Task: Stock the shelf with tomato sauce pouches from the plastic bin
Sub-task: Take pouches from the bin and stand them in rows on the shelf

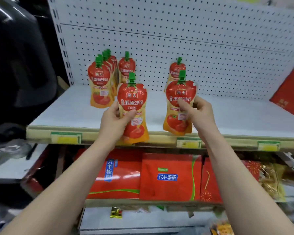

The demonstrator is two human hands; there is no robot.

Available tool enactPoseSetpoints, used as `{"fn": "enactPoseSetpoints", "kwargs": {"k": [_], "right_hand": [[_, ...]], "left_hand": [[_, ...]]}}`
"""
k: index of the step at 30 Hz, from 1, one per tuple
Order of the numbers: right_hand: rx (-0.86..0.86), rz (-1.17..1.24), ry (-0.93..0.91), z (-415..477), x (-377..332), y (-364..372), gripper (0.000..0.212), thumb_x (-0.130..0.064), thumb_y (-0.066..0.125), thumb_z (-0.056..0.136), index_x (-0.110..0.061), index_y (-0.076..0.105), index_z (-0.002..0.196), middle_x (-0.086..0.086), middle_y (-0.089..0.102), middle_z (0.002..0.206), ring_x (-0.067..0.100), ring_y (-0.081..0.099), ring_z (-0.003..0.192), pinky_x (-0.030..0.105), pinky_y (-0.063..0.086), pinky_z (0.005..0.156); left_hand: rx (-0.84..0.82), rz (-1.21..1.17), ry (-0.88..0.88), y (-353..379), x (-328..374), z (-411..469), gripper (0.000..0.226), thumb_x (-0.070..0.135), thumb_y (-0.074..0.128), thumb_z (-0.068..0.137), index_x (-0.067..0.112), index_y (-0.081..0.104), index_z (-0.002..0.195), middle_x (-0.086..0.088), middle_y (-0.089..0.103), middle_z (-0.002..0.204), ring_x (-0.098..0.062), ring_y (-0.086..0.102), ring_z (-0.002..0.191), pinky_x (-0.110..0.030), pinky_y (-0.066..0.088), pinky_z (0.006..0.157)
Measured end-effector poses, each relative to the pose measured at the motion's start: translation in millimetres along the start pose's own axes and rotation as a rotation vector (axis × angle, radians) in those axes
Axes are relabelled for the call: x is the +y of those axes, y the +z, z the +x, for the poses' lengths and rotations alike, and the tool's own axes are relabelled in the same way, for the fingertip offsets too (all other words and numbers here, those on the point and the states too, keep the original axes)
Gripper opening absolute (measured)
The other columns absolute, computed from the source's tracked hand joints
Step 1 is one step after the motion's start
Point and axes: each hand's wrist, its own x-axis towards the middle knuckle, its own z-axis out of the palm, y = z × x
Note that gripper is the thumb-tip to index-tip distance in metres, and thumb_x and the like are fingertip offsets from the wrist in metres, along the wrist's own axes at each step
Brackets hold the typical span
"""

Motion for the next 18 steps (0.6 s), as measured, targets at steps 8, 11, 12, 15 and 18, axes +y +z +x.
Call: {"fn": "enactPoseSetpoints", "kwargs": {"k": [8, 11, 12, 15, 18], "right_hand": [[-0.228, -0.033, 0.043, 94.7, 1.7, 76.6, 0.013, -0.025, 0.079, 0.082, -0.014, 0.076, 0.089, 0.004, 0.077, 0.091, 0.018, 0.073, 0.082, 0.03, 0.054, 0.067], [-0.281, -0.046, 0.079, 132.9, 12.6, 107.5, 0.013, -0.022, 0.078, 0.083, -0.012, 0.075, 0.092, 0.008, 0.076, 0.096, 0.022, 0.073, 0.086, 0.036, 0.058, 0.072], [-0.295, -0.045, 0.085, 144.3, 15.9, 117.3, 0.009, -0.022, 0.077, 0.084, -0.015, 0.074, 0.089, 0.008, 0.076, 0.096, 0.024, 0.073, 0.089, 0.042, 0.06, 0.079], [-0.315, -0.051, 0.091, 174.8, 27.3, 142.7, 0.008, -0.019, 0.07, 0.088, -0.023, 0.067, 0.082, 0.007, 0.074, 0.093, 0.029, 0.072, 0.09, 0.054, 0.058, 0.085], [-0.331, -0.076, 0.073, 196.1, 36.3, 161.9, 0.006, -0.024, 0.069, 0.085, -0.029, 0.067, 0.081, 0.007, 0.075, 0.097, 0.029, 0.072, 0.093, 0.055, 0.057, 0.086]], "left_hand": [[0.218, 0.076, -0.015, -40.0, -4.4, 48.5, 0.025, 0.015, 0.07, 0.087, 0.016, 0.061, 0.11, 0.0, 0.071, 0.102, -0.013, 0.069, 0.091, -0.036, 0.056, 0.084], [0.264, 0.096, -0.03, -45.8, -11.0, 61.1, 0.026, 0.018, 0.07, 0.087, 0.019, 0.062, 0.111, 0.002, 0.072, 0.102, -0.012, 0.07, 0.092, -0.035, 0.056, 0.083], [0.276, 0.097, -0.037, -47.3, -13.4, 64.4, 0.025, 0.019, 0.07, 0.087, 0.02, 0.063, 0.111, 0.002, 0.073, 0.102, -0.012, 0.07, 0.093, -0.035, 0.057, 0.083], [0.31, 0.115, -0.065, -50.9, -20.7, 72.6, 0.026, 0.024, 0.071, 0.086, 0.022, 0.063, 0.111, 0.004, 0.073, 0.103, -0.012, 0.07, 0.095, -0.037, 0.057, 0.085], [0.328, 0.127, -0.075, -54.2, -25.8, 78.5, 0.024, 0.024, 0.071, 0.086, 0.024, 0.063, 0.108, 0.004, 0.072, 0.104, -0.013, 0.069, 0.096, -0.04, 0.057, 0.087]]}}
